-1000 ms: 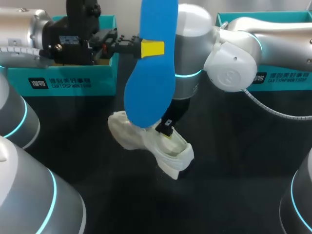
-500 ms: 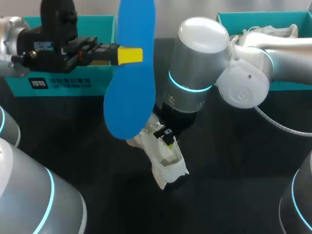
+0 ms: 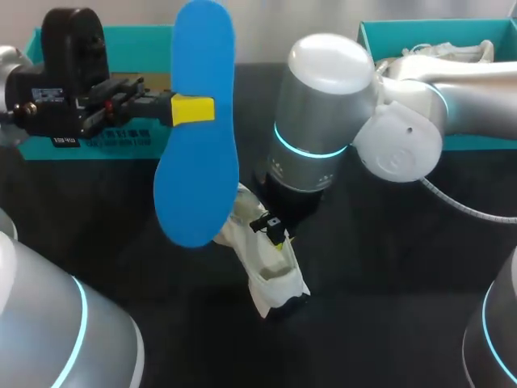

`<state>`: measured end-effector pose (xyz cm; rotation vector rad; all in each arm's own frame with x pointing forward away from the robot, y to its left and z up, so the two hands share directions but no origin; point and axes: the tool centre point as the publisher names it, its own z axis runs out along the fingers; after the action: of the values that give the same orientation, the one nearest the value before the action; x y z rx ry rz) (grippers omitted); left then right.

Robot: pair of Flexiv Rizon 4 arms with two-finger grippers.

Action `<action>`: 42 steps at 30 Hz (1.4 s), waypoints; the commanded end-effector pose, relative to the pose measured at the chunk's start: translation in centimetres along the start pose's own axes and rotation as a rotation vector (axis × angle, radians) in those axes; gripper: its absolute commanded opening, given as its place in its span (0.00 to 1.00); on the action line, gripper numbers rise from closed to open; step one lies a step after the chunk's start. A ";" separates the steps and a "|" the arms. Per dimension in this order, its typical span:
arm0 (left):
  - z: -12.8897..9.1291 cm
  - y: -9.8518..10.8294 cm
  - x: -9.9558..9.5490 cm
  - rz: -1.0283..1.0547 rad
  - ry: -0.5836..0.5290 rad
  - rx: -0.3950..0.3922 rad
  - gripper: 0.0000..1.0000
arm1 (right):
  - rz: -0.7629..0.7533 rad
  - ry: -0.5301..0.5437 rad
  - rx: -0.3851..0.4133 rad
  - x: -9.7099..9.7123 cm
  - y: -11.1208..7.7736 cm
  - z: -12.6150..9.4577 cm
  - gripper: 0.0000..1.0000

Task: Take the shoe out of the shoebox, open the shoe tongue, remove and reinsert the insole, then place the shoe into the shoebox

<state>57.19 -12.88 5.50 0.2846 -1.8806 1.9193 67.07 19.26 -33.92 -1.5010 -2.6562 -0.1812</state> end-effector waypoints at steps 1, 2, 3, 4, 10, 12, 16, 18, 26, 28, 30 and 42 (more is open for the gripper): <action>0.0 0.0 0.1 0.000 -0.001 0.000 0.00 | 0.001 -0.002 -0.002 0.1 0.0 0.0 0.00; 0.0 0.0 0.1 0.000 -0.001 0.000 0.00 | 0.001 -0.002 -0.002 0.1 0.0 0.0 0.00; 0.0 0.0 0.1 0.000 -0.001 0.000 0.00 | 0.001 -0.002 -0.002 0.1 0.0 0.0 0.00; 0.0 0.0 0.1 0.000 -0.001 0.000 0.00 | 0.027 0.022 -0.025 0.1 0.0 0.1 0.00; 0.5 0.4 0.9 0.011 0.023 -0.026 0.00 | 0.158 0.031 -0.021 0.6 -1.0 1.0 0.00; 0.5 0.5 1.1 0.011 0.024 -0.028 0.00 | 0.192 0.029 -0.005 0.9 -1.4 1.2 0.00; 0.2 1.1 1.4 0.001 0.024 -0.015 0.00 | 0.262 0.019 0.005 1.1 -1.8 1.6 0.00; 0.0 1.5 1.5 -0.007 0.030 -0.003 0.00 | 0.304 0.004 0.017 1.3 -1.9 1.7 0.00; 0.0 1.5 1.5 -0.007 0.030 -0.003 0.00 | 0.304 0.004 0.017 1.3 -1.9 1.7 0.00; 0.0 1.5 1.5 -0.007 0.030 -0.003 0.00 | 0.304 0.004 0.017 1.3 -1.9 1.7 0.00; 0.0 1.5 1.5 -0.007 0.030 -0.003 0.00 | 0.320 0.021 0.021 1.2 -1.9 2.2 0.00; 0.0 1.5 1.5 -0.007 0.030 -0.003 0.00 | 0.425 0.031 0.000 0.1 -2.0 3.4 0.00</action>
<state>55.36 -12.56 4.85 0.2573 -1.8607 1.9042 65.39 19.13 -37.33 -1.9916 -2.2493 -0.1556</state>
